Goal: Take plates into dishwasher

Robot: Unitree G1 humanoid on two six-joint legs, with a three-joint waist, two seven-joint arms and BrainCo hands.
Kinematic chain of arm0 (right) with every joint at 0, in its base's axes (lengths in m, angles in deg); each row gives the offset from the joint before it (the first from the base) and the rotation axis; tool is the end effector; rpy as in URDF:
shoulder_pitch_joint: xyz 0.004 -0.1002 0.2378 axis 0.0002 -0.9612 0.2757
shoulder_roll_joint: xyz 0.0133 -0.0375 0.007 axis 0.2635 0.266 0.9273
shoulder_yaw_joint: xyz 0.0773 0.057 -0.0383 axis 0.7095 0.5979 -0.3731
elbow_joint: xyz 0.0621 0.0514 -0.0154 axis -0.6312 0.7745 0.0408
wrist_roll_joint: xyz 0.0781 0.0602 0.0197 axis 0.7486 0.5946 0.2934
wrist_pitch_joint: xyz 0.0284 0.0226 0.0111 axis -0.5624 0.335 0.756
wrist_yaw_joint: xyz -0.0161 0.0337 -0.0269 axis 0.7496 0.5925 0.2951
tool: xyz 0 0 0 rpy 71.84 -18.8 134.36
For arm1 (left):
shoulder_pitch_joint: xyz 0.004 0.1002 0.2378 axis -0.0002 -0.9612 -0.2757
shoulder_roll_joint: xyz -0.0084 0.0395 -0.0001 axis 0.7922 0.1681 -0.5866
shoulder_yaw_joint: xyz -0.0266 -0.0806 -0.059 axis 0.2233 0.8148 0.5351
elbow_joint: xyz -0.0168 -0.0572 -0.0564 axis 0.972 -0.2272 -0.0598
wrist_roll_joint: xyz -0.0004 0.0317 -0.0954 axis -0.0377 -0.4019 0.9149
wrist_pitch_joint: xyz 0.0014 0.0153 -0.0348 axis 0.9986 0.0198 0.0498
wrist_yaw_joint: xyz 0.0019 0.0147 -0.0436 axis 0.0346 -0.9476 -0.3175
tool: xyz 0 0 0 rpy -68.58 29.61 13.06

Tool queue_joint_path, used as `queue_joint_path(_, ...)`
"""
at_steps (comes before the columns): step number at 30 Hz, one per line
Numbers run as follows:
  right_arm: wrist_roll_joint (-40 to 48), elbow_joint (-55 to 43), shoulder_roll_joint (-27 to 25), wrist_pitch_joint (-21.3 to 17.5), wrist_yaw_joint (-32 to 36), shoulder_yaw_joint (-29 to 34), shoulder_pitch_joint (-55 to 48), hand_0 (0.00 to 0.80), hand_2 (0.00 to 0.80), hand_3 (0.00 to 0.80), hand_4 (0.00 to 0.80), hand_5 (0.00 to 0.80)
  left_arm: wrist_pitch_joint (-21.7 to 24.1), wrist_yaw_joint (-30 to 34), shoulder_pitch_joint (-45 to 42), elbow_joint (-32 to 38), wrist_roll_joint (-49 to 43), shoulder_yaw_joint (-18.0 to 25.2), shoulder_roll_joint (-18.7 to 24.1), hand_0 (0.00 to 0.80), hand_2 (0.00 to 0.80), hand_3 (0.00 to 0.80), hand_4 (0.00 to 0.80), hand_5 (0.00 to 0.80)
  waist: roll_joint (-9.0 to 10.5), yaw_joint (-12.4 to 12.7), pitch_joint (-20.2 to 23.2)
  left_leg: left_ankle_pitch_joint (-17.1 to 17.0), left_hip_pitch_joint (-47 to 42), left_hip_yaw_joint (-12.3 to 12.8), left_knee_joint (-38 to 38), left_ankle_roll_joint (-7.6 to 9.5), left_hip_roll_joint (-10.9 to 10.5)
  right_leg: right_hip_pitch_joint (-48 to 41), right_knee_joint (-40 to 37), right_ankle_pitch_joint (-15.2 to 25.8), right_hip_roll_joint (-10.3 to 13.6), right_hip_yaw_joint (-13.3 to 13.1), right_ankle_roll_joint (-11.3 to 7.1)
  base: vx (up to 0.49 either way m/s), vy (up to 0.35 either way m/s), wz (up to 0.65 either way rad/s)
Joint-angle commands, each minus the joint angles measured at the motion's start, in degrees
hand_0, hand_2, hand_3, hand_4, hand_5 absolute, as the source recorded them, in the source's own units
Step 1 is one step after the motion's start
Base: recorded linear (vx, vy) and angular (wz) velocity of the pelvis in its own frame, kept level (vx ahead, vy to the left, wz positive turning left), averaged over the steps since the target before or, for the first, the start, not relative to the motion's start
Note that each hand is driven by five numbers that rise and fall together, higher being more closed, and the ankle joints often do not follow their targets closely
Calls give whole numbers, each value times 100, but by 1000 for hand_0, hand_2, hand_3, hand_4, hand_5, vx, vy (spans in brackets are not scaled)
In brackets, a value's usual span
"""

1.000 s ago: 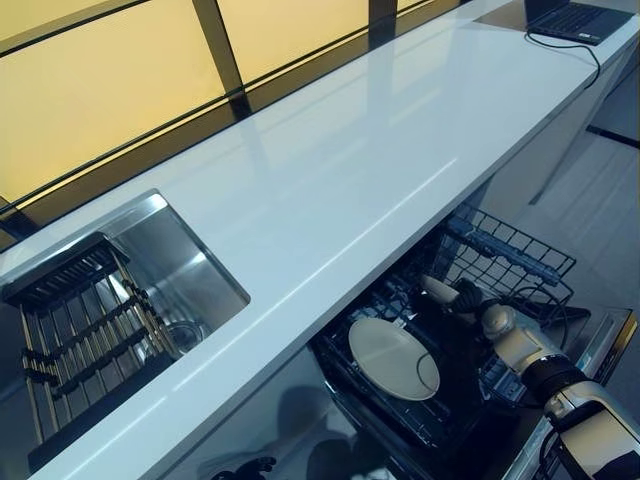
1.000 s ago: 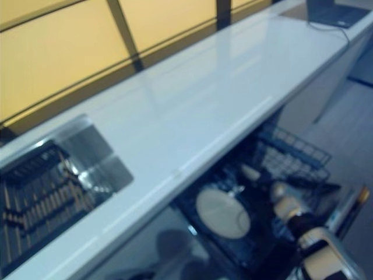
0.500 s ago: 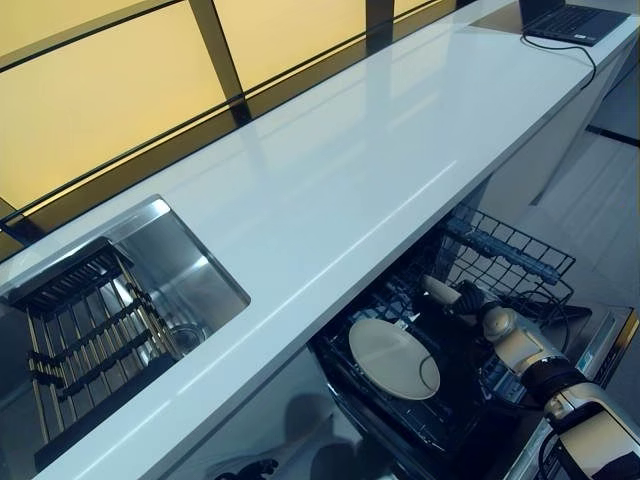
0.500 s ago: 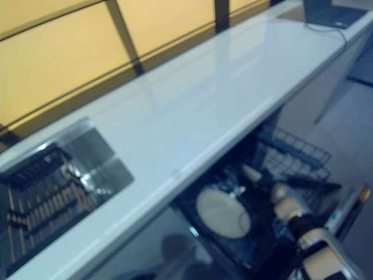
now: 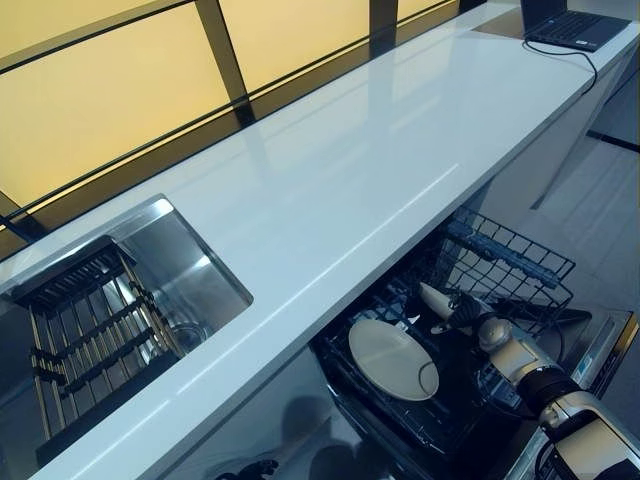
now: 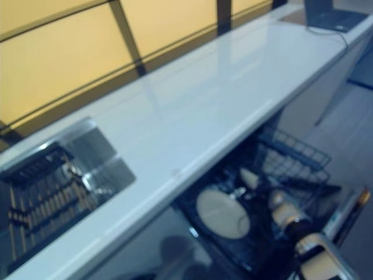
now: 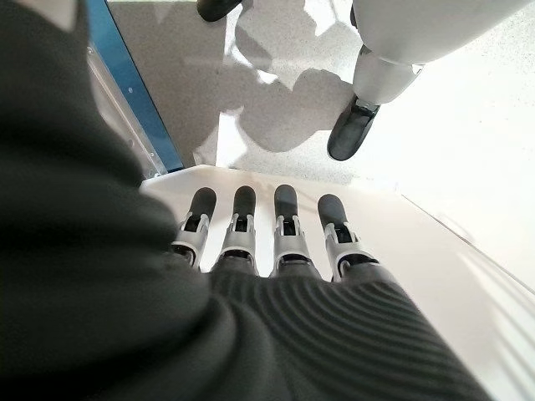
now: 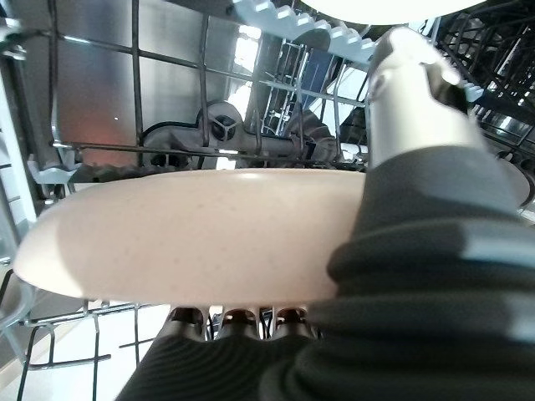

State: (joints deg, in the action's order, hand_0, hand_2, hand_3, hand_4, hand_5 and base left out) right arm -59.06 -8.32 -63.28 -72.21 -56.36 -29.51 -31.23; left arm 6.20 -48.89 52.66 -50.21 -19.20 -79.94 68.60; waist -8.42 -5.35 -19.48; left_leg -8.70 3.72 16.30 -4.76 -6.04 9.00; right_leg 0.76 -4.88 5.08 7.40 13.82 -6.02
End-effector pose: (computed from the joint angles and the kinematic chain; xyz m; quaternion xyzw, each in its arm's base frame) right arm 0.3227 -0.2483 0.1160 -0.4750 0.1725 -0.0310 0.8624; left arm 0.1844 0.1848 -0.0755 0.2819 0.3910 -0.2180 0.8486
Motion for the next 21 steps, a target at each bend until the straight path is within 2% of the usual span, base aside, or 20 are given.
queue_joint_path(1,272,181,335,22,232,-176,-31,0,0,0,0,0,0,-4,526,-171,3,-210,-32,0,0,0,0,0,224,134,-242,70,201,-92,-24,-137,-196,309,168,-105,-117,108,33,0,0,0)
queue_joint_path(12,177,-209,211,23,242,-181,-109,0,0,0,0,0,-4,-49,453,-149,-30,-121,-12,0,0,0,0,0,294,119,-228,79,160,-78,-24,-140,-178,263,164,-107,-137,104,34,0,0,0)
queue_joint_path(21,-42,-1163,-293,167,255,32,-245,0,0,0,0,0,-36,-80,382,-118,-27,55,140,0,0,0,0,0,459,23,-267,88,155,-35,-24,-143,-118,288,195,-112,-194,48,32,0,0,0)
